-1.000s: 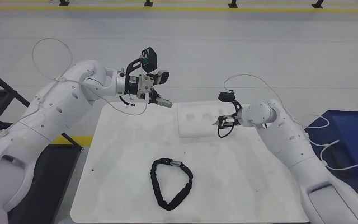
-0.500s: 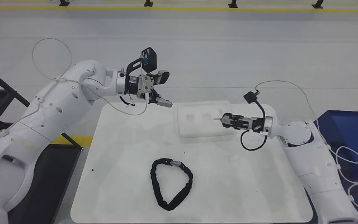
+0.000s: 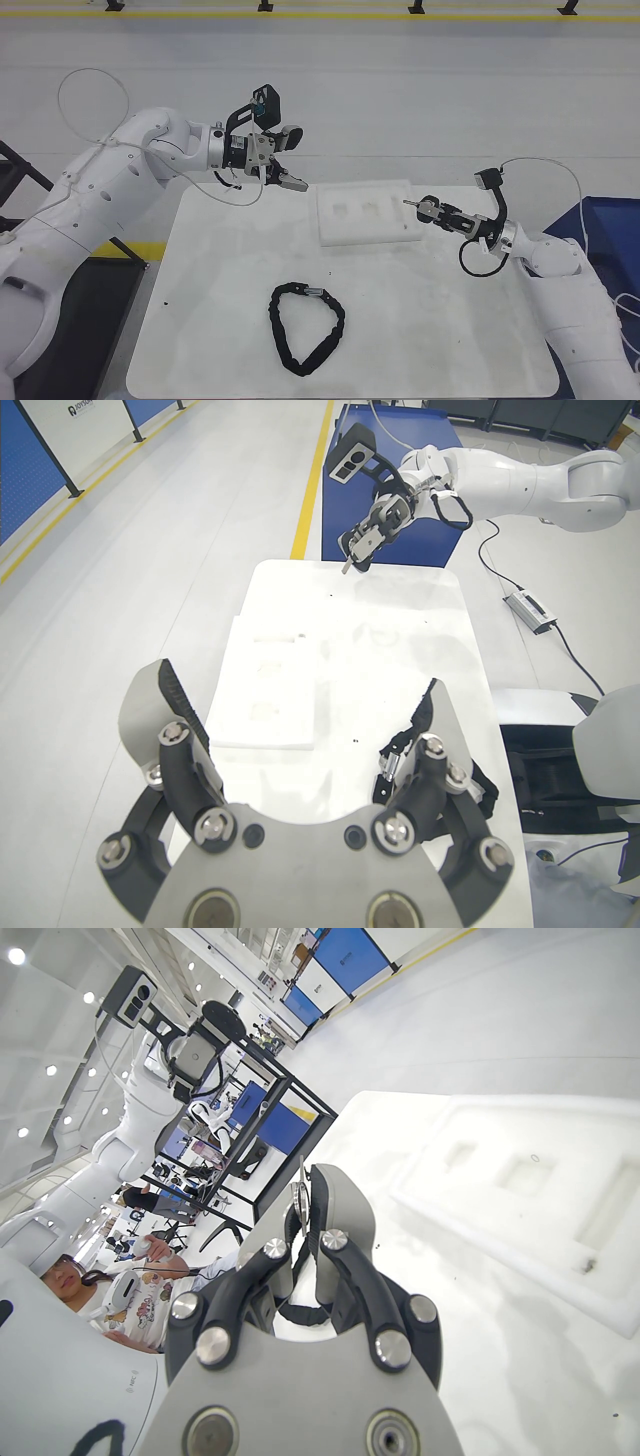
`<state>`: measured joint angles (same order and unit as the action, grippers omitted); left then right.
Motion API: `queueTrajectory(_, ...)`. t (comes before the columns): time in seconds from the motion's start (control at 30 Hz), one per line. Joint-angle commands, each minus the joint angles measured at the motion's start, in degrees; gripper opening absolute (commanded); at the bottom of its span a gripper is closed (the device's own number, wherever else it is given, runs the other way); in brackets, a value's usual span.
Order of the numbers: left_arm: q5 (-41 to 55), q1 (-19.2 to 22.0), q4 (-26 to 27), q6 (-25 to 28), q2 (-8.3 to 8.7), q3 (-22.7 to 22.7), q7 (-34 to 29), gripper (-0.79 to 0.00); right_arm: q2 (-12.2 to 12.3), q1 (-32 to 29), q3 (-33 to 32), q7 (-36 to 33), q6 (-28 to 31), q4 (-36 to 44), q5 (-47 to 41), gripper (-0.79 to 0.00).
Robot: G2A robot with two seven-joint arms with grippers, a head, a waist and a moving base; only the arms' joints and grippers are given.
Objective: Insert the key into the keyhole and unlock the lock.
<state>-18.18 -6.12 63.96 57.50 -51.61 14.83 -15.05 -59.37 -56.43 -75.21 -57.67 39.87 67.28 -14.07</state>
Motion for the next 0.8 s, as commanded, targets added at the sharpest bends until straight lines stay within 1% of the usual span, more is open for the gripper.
queueTrajectory(0.0,-2.7,-0.3,1.6,-2.3,0.11,0.0,-2.9,0.000,0.0,0.0,0.0,0.0,0.0,0.0,0.0,-0.785)
queueTrajectory(0.13,-3.5,-2.8,2.6,-1.7,0.64,0.2,-5.3,0.000,0.0,0.0,0.0,0.0,0.0,0.0,0.0,-0.785)
queueTrajectory(0.2,-3.2,-4.8,2.6,0.5,0.94,0.2,-4.6,0.000,0.0,0.0,0.0,0.0,0.0,0.0,0.0,-0.785)
queueTrajectory(0.3,-4.7,-7.7,3.8,0.5,1.40,-0.3,-3.3,0.000,0.0,0.0,0.0,0.0,0.0,0.0,0.0,-0.785)
queueTrajectory(0.33,-5.3,-8.6,3.4,0.5,1.56,-0.4,-2.9,0.000,0.0,0.0,0.0,0.0,0.0,0.0,0.0,-0.785)
queueTrajectory(0.37,-7.3,-9.2,4.1,0.5,1.62,-0.7,-3.1,0.000,0.0,0.0,0.0,0.0,0.0,0.0,0.0,-0.785)
queueTrajectory(0.4,-9.1,-10.0,5.4,0.5,1.65,-1.1,-2.5,0.000,0.0,0.0,0.0,0.0,0.0,0.0,0.0,-0.785)
queueTrajectory(0.53,-15.4,-12.4,7.1,0.5,1.83,-2.3,2.0,0.000,0.0,0.0,0.0,0.0,0.0,0.0,0.0,-0.785)
queueTrajectory(0.7,-24.1,-13.6,6.9,0.5,1.47,-5.1,8.2,0.000,0.0,0.0,0.0,0.0,0.0,0.0,0.0,-0.785)
queueTrajectory(0.77,-26.9,-14.6,6.5,0.5,1.05,-5.1,9.9,0.000,0.0,0.0,0.0,0.0,0.0,0.0,0.0,-0.785)
